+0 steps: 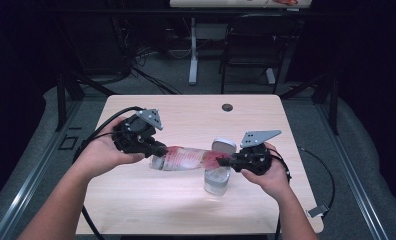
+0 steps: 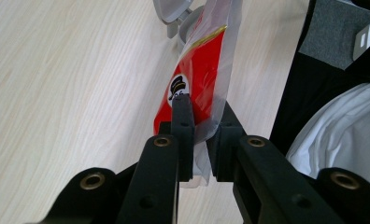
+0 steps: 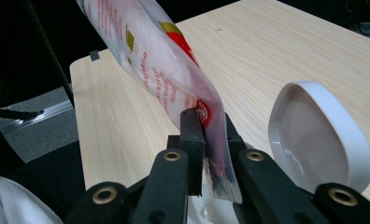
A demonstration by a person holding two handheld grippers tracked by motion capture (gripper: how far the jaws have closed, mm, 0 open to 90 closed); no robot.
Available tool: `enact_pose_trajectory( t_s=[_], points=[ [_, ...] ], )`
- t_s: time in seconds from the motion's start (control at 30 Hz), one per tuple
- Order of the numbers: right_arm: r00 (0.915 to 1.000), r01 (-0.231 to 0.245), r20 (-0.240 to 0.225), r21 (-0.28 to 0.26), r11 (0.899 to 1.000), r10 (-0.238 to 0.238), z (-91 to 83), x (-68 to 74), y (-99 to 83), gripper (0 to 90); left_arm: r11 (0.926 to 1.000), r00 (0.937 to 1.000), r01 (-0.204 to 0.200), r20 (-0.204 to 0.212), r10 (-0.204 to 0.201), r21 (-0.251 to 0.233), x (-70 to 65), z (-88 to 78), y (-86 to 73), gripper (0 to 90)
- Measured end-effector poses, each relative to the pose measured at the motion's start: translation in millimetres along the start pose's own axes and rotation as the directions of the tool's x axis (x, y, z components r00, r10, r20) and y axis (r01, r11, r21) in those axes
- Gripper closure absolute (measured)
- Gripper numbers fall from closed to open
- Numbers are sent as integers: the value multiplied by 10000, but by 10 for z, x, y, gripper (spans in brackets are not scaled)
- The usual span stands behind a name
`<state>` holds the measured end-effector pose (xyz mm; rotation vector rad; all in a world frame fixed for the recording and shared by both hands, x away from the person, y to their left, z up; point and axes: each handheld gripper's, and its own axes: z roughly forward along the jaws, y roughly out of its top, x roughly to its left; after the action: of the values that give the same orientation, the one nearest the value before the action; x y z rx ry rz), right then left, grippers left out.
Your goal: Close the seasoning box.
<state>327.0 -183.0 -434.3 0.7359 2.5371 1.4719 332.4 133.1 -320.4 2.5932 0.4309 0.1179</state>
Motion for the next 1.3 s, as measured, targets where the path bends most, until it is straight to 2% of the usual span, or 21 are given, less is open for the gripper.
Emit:
enact_pose_trajectory(
  t_s=[0.9, 1.3],
  points=[
    [9999, -127, 60, -3, 9999, 127, 10, -25, -13, 853, 9998, 9999, 93, 99, -91, -197, 37, 10, 24, 829],
    [9998, -130, -136, 82, 9999, 131, 2, -4, 3, 856, 9996, 9998, 134, 172, -130, -257, 26, -14, 22, 830]
  ],
)
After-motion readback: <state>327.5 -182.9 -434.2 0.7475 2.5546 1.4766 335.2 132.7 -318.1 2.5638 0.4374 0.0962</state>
